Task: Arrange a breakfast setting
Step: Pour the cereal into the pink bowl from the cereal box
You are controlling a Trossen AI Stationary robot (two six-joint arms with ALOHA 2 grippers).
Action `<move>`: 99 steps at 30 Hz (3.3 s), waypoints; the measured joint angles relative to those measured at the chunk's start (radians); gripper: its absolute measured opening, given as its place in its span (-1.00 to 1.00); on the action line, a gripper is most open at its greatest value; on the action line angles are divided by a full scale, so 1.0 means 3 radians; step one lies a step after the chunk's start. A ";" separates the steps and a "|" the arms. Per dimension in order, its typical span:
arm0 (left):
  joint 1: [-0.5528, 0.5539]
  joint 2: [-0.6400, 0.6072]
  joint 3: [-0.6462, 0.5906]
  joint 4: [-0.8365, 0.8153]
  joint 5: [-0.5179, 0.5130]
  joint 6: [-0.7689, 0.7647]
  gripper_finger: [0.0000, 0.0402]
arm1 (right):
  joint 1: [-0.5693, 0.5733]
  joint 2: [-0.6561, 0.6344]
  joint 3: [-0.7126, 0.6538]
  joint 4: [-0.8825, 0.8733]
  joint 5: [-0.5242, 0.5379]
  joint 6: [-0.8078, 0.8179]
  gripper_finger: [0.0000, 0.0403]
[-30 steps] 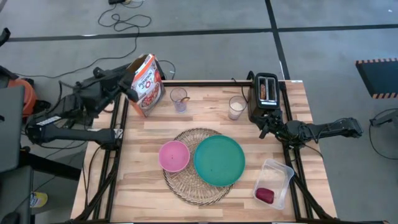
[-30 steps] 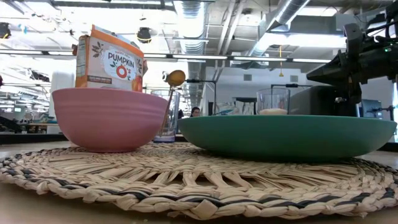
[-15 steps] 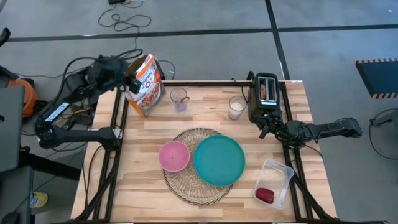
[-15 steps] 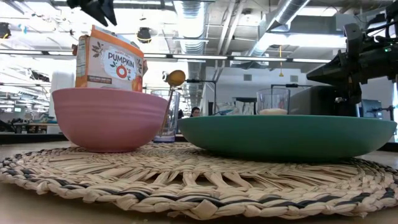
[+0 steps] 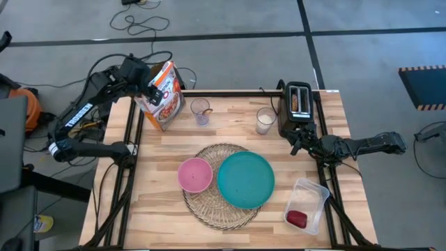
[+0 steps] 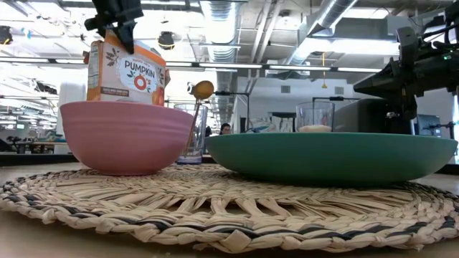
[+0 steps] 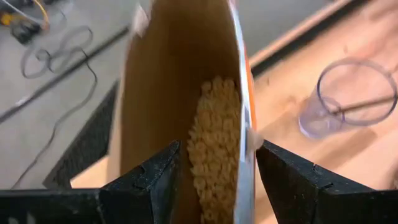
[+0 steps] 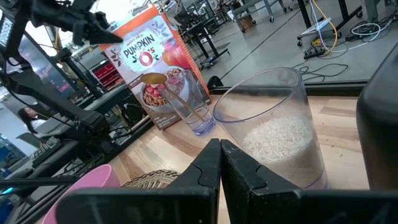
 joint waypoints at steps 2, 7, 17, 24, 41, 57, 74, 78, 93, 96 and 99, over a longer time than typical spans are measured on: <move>0.0032 0.0066 0.0000 -0.0096 0.0071 0.0008 -0.03 | 0.0001 0.0000 0.0000 0.0000 0.0000 0.0000 -0.83; 0.0066 0.0208 -0.0091 -0.0211 0.0125 0.0035 -0.03 | 0.0001 0.0000 0.0000 -0.0001 -0.0001 0.0000 -0.83; 0.0067 0.0411 -0.0271 -0.0177 0.0166 0.0128 -0.06 | 0.0001 0.0000 0.0001 -0.0025 -0.0003 0.0000 -0.83; 0.0067 0.0413 -0.0306 -0.0181 0.0154 0.0122 -0.50 | 0.0000 0.0000 0.0001 -0.0028 -0.0003 0.0000 -0.83; 0.0068 0.0119 -0.0194 -0.0295 -0.0050 0.0184 -1.00 | 0.0000 0.0000 0.0001 -0.0028 -0.0003 0.0006 -0.83; -0.0039 -0.0320 0.0453 -0.0393 -0.0175 0.0206 -1.00 | 0.0001 0.0000 0.0001 0.0040 -0.0003 0.0019 -0.83; -0.0781 -0.0225 0.1279 -0.0275 -0.0154 0.0282 -1.00 | 0.0001 -0.0001 0.0001 0.0042 -0.0025 -0.0051 -0.83; -0.1098 -0.0182 0.1279 -0.0019 -0.0156 0.0311 -1.00 | 0.0000 0.0000 0.0001 0.0053 -0.0157 -0.0170 -0.83; -0.2000 0.0083 0.1278 0.0533 -0.0251 0.0480 -1.00 | 0.0098 -0.0001 -0.0008 0.0311 -0.0642 -0.0695 -0.83; -0.2103 0.0088 0.1278 0.0570 -0.0200 0.0475 -1.00 | 0.0095 -0.0001 -0.0008 0.0302 -0.0640 -0.0694 -0.83; -0.2224 0.0094 0.1278 0.0721 -0.0207 0.0473 -1.00 | 0.0095 -0.0001 -0.0008 0.0310 -0.0638 -0.0694 -0.83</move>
